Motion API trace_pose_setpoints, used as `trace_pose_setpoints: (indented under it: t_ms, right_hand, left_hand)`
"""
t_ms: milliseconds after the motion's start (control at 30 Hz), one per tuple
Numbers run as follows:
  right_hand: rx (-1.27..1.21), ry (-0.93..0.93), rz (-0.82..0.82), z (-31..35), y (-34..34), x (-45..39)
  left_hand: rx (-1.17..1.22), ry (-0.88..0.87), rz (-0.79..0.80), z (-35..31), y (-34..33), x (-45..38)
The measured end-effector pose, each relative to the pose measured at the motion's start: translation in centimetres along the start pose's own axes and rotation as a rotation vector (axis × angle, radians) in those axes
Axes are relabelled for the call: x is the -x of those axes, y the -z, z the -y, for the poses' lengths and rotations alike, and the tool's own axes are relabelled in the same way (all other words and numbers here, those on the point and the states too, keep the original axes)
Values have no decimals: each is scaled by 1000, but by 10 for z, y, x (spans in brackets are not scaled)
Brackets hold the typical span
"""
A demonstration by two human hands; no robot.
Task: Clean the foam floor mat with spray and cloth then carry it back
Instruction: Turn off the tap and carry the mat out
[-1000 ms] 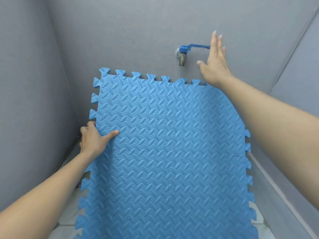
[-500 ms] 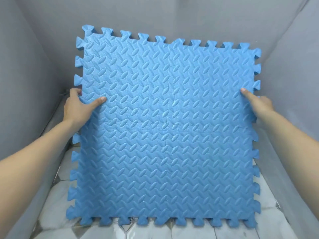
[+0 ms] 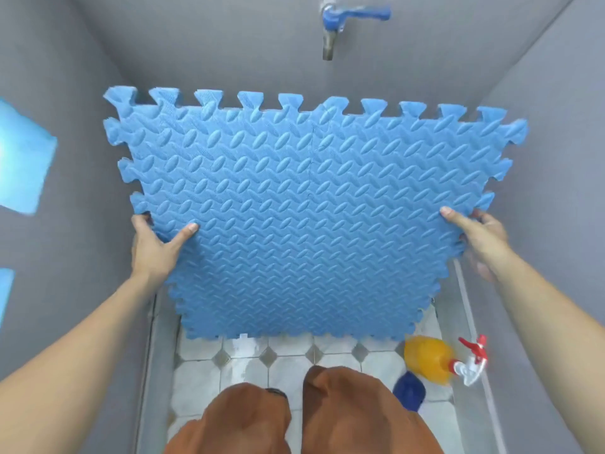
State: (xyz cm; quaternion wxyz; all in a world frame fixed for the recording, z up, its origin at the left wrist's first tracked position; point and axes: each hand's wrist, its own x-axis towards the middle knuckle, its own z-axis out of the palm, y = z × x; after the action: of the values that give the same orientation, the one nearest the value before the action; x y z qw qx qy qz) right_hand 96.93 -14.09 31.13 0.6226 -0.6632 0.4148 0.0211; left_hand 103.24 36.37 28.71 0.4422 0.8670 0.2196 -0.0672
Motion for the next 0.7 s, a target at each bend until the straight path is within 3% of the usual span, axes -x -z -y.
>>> trace_pose_setpoints:
  t_ms: [233, 400, 533, 700]
  right_hand:
    - [-158, 201, -62, 209, 36, 136]
    - [-117, 304, -19, 329, 54, 221]
    - [-47, 365, 53, 387, 52, 285]
    - [-40, 452, 92, 424, 41, 328]
  left_hand:
    - [48, -78, -70, -185, 144, 74]
    - [38, -71, -133, -281, 247, 128]
    - [89, -81, -189, -318, 314, 166]
    - [146, -68, -214, -319, 369, 203]
